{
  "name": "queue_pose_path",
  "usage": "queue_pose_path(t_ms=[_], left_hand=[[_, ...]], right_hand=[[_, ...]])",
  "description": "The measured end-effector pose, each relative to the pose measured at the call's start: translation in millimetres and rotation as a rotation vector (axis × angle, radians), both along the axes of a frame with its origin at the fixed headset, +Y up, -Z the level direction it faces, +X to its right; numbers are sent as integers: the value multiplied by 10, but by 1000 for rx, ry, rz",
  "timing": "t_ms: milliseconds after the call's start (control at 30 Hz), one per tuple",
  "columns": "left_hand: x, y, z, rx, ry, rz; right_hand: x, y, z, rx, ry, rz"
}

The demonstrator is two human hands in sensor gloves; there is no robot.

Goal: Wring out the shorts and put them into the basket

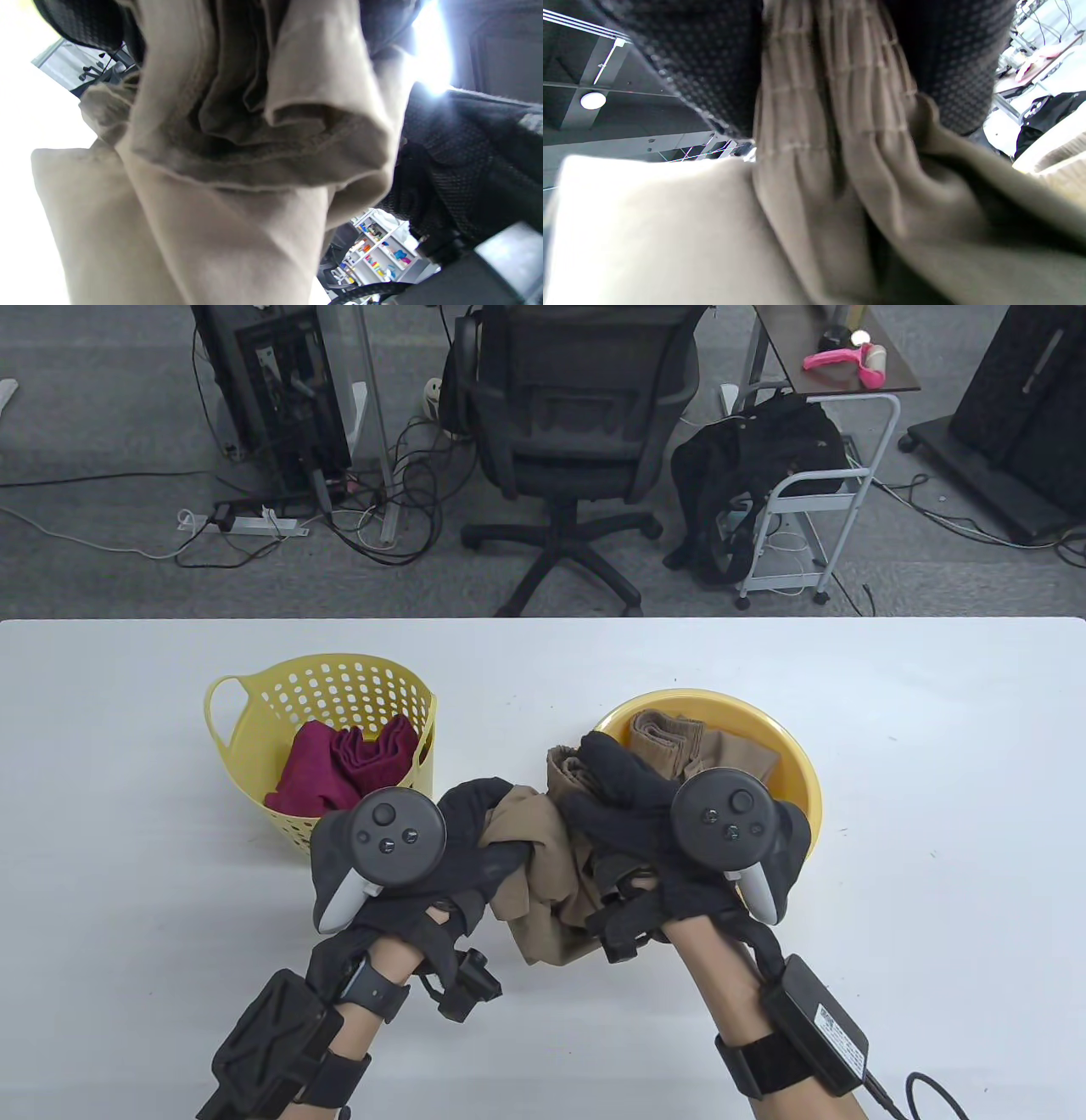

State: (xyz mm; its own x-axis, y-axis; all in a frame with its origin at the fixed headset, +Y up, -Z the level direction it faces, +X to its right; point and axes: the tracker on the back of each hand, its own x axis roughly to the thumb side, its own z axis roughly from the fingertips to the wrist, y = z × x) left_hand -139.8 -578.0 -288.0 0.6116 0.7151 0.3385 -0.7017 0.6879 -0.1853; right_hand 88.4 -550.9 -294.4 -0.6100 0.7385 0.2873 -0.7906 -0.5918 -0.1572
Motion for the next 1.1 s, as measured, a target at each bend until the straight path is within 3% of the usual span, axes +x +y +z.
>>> queue_pose_path(t_ms=[233, 467, 600, 867, 1100], left_hand=[[17, -70, 23, -39, -68, 101], [66, -158, 65, -88, -234, 270], [113, -142, 81, -42, -280, 216], [146, -92, 126, 76, -171, 60], [102, -111, 130, 113, -84, 74]], right_hand=[[-66, -36, 7, -36, 38, -54], [-122, -44, 33, -41, 42, -94], [-169, -42, 66, -49, 57, -111], [-253, -46, 153, -85, 136, -174], [-264, -55, 190, -93, 222, -220]])
